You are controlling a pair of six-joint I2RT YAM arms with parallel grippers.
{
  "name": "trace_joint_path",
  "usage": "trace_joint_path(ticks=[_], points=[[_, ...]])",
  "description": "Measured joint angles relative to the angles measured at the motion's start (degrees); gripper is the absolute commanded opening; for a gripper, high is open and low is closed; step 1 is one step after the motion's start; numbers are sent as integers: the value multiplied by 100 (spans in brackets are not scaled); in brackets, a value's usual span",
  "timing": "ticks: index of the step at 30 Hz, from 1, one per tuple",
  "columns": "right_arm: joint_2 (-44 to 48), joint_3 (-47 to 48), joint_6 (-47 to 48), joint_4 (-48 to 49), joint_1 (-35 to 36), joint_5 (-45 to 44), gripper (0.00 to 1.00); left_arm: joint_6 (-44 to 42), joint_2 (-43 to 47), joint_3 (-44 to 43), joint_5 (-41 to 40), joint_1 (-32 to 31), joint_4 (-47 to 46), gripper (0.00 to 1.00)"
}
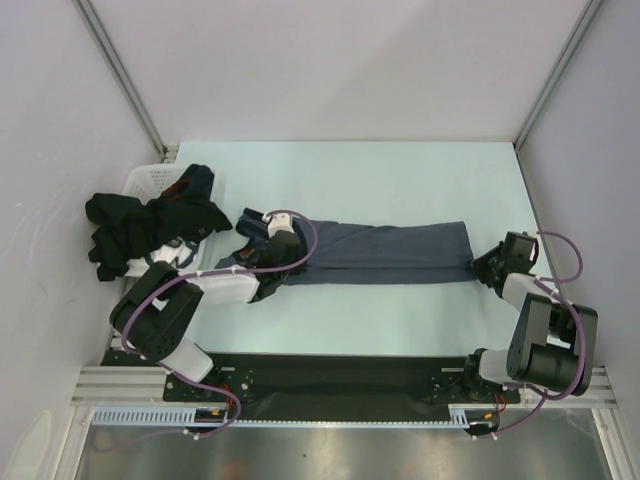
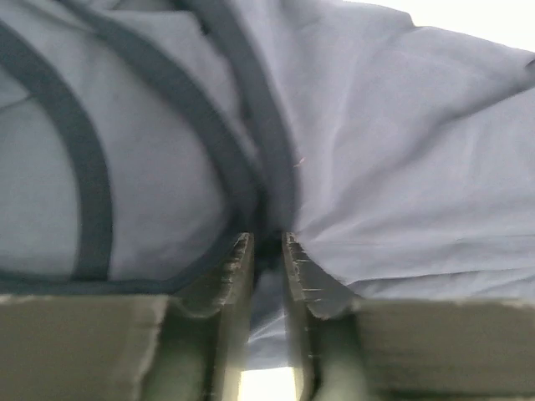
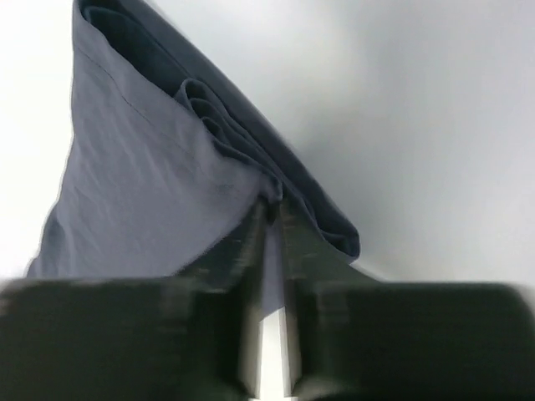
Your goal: Fold and stack the tank tops
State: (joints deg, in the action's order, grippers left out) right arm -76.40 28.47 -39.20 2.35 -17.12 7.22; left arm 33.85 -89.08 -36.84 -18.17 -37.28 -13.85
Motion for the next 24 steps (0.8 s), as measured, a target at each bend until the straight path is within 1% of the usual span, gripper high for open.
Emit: trace_joint_path(ticks=[1,2,4,5,6,8,10,12,14,17,21,24], points=[[-4,-2,-24,-4,-2,-42,36,48,0,11,-39,0,31,44],[-4,-2,-31,7,-11,-85,38,94,0,22,-83,0,59,59],[0,-2,-22,13,-33,-170,39,168,0,46,-144,-4,94,66],[22,-2,-22,2,-39,-203,39,192,2,57,-184,-11,116,71],[76,-2,-22,-26,-48,-236,40,199,15,70,-214,-13,127,73],[293,-2,-11,-83,-48,-302,48,219,109,90,-267,-31,205,77],[623,0,42,-129,-28,-378,59,210,295,90,-282,-37,365,79],[866,50,131,-166,44,-487,61,210,533,87,-317,-42,516,85],[920,195,229,-273,192,-621,61,203,833,85,-345,-44,719,100],[660,560,415,-393,481,-737,60,227,1283,81,-396,-48,1040,100],[-170,1161,544,-468,632,-763,60,380,1965,201,-426,-48,1471,100],[-769,1419,564,-470,640,-800,59,721,2503,542,-428,-48,1742,100]])
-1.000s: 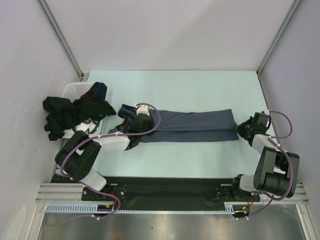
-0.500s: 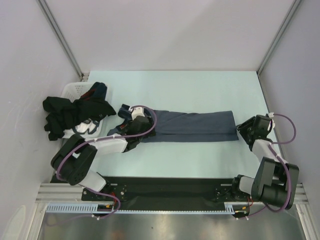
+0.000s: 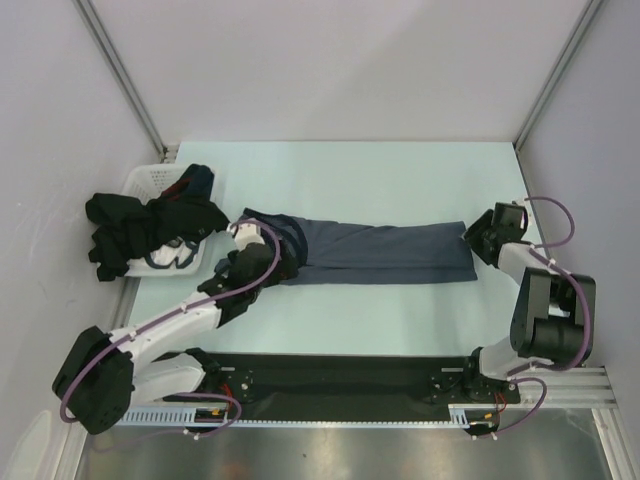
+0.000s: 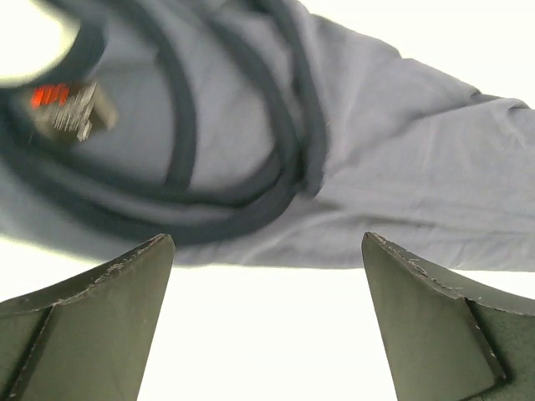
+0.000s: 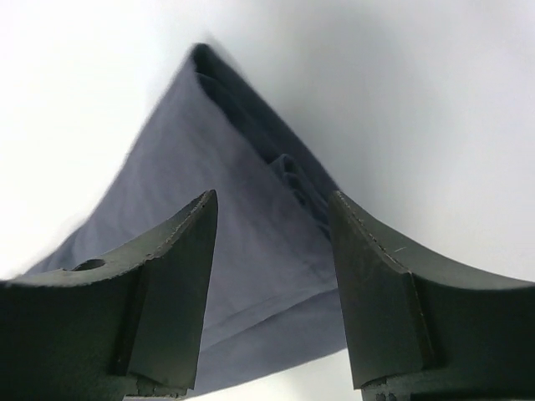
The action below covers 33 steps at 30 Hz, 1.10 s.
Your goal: Fold and stack the tank tops
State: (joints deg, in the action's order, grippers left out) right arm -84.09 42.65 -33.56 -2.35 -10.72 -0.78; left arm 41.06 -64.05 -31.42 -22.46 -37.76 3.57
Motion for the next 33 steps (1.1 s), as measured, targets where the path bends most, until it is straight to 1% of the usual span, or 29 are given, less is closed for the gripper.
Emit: trace_joint_path(ticks=[4,8,10,11,12,17,18,21,23,25,30,31,33], points=[[-411,44,0,-70,13,-35,55,610,186,463,4,0,352,100],[-507,44,-28,-127,24,-52,52,1167,-221,632,-7,9,647,100],[-518,44,-52,-138,66,-85,49,1296,-413,592,-90,68,529,100],[-525,44,-72,-168,92,-129,47,1322,-501,573,-114,125,439,100],[-527,44,-96,-203,120,-173,41,1353,-584,529,-98,205,345,100],[-522,24,-358,-400,229,-382,26,1329,-1261,114,-26,839,-13,100],[-494,7,-435,-431,232,-407,19,1303,-1456,-66,13,966,-7,100],[-216,-177,-664,-625,289,-463,7,1213,-2236,-800,72,1244,42,100],[68,-367,-782,-839,380,-516,7,1104,-2879,-1462,138,1353,76,100],[393,-553,-940,-1132,684,-608,8,994,-3539,-2234,203,1408,175,100],[1102,-929,-1657,-1974,2365,-925,11,721,-5233,-4527,420,1434,452,97],[1224,-1010,-1858,-2055,2673,-960,12,632,-5517,-4916,492,1434,520,93],[1502,-1200,-2404,-2201,3617,-1084,16,476,-6037,-5663,728,1434,564,88]])
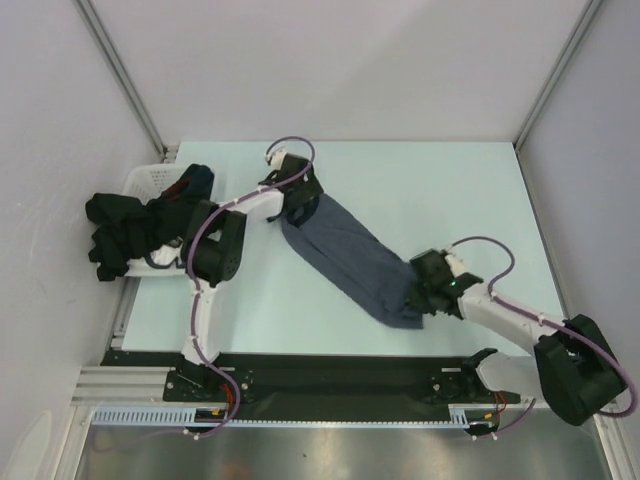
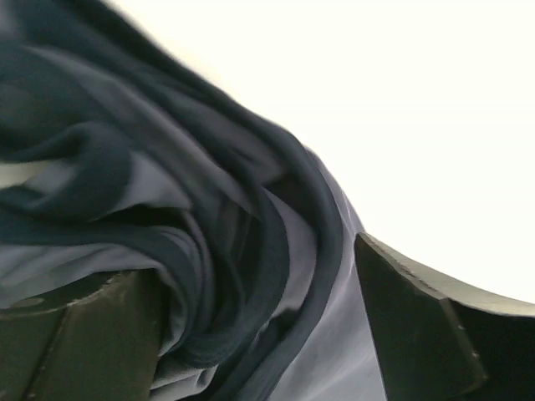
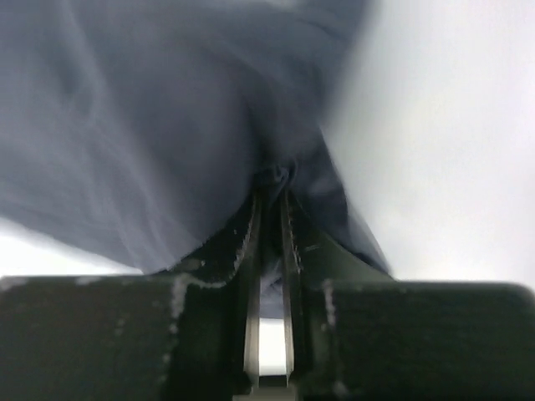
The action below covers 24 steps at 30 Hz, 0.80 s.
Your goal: Fold and stack the tank tops
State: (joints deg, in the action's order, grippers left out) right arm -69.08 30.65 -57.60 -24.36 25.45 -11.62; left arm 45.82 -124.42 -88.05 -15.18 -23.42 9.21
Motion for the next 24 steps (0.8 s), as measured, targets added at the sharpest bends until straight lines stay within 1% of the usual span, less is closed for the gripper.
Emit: trace_joint_path(ticks=[2,3,4,5,6,7,8,9,10,11,13,14,17,20,23,24], points=[[153,-153,-603,15,1099,-15,19,-142,-588,-896,374,0,-4,85],[153,-195,-944,68,1744,-83,24,-240,-870,-1309,546,-2,15,85],[111,-195,-1189,131,2205,-44,25,-295,-1126,-1733,719,-22,39,86],[-11,-153,-1414,210,2813,-13,28,-365,-1325,-2059,852,-44,59,87],[-173,-55,-1554,260,3230,0,33,-461,-1561,-2441,997,-83,122,89],[-339,85,-1644,240,3512,17,34,-590,-1768,-2793,1104,-144,186,93],[-586,328,-1652,205,3773,66,36,-715,-1939,-3104,1165,-225,269,95],[-811,553,-1624,164,3956,98,47,-831,-2090,-3390,1228,-315,380,98],[-999,776,-1609,129,4103,103,52,-925,-2188,-3600,1287,-407,428,100],[-1119,986,-1497,35,4225,94,60,-1027,-2232,-3735,1353,-472,490,100],[-1115,1209,-1226,-79,4299,59,64,-1106,-2227,-3786,1499,-590,531,100],[-1067,1303,-1088,-162,4295,17,68,-1150,-2216,-3801,1589,-621,531,100],[-839,1493,-649,-413,4218,-116,68,-1316,-2120,-3744,1720,-535,673,100],[-636,1725,-212,-732,4000,-221,70,-1587,-1672,-3331,1714,-291,994,100],[-492,1838,297,-813,3528,-195,72,-1775,-868,-2599,1532,-55,1263,100],[-439,1838,446,-811,3329,-166,72,-1792,-474,-2205,1410,9,1248,100]])
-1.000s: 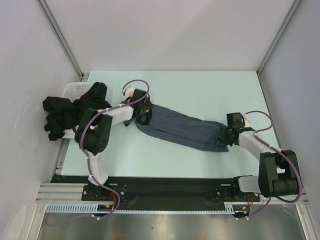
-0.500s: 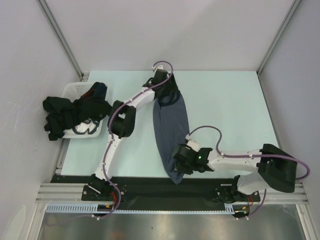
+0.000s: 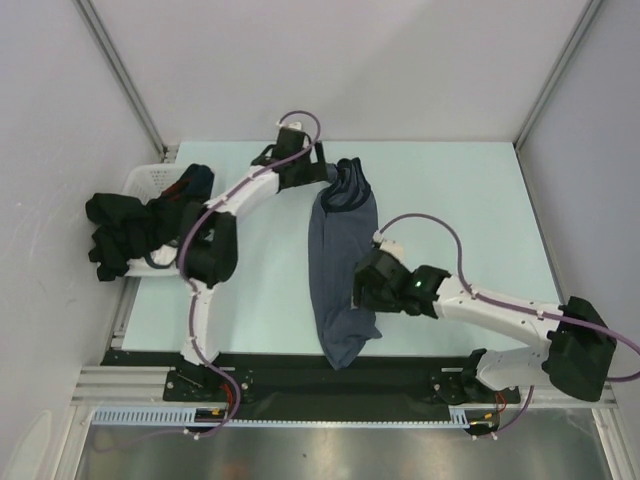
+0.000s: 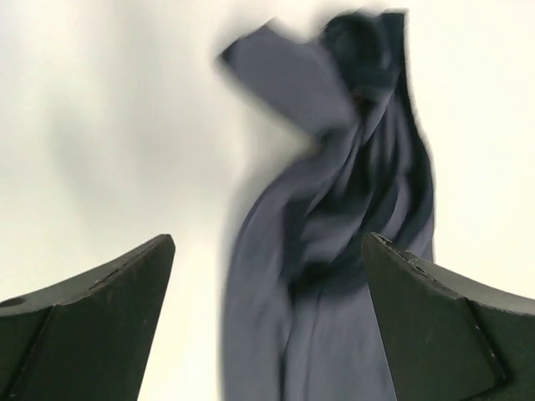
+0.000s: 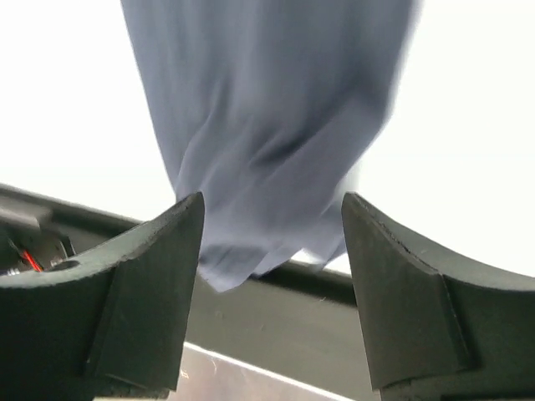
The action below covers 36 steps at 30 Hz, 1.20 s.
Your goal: Fold and stack the tank tops
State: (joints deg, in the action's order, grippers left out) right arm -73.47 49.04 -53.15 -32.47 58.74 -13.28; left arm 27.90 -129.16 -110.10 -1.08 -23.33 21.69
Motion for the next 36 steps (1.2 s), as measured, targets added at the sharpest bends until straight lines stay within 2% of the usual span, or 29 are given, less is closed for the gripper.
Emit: trace_joint_path(ticks=[5,9,11,12,13,15,17,21,26,32,36], points=[[243,0,1038,286,-1683,522,69,2,2210,2280,-328,39,-247,100],[221,0,1711,758,-2968,1270,68,85,3434,3700,-140,-61,-868,98],[63,57,1941,999,-3467,1620,65,184,3775,4339,28,-133,-1069,92],[-96,129,2026,1104,-3644,1788,60,238,3838,4653,133,-179,-1259,79],[-302,212,2116,1228,-3773,1945,57,326,3847,4854,212,-223,-1346,73],[-776,409,2223,1451,-3978,2245,56,426,3805,5313,433,-317,-1565,71],[-1211,560,2273,1639,-4116,2490,59,546,3735,5718,643,-385,-1812,71],[-1958,765,2326,1982,-4236,2771,60,708,3456,5949,859,-444,-2144,76],[-2649,1051,2323,2249,-4229,2887,56,793,3261,5952,925,-452,-2549,75],[-3368,1451,2317,2393,-4074,2721,48,831,2944,5928,905,-455,-2721,65],[-3593,1786,2341,2354,-3901,2354,44,831,2717,5781,839,-455,-2745,52]])
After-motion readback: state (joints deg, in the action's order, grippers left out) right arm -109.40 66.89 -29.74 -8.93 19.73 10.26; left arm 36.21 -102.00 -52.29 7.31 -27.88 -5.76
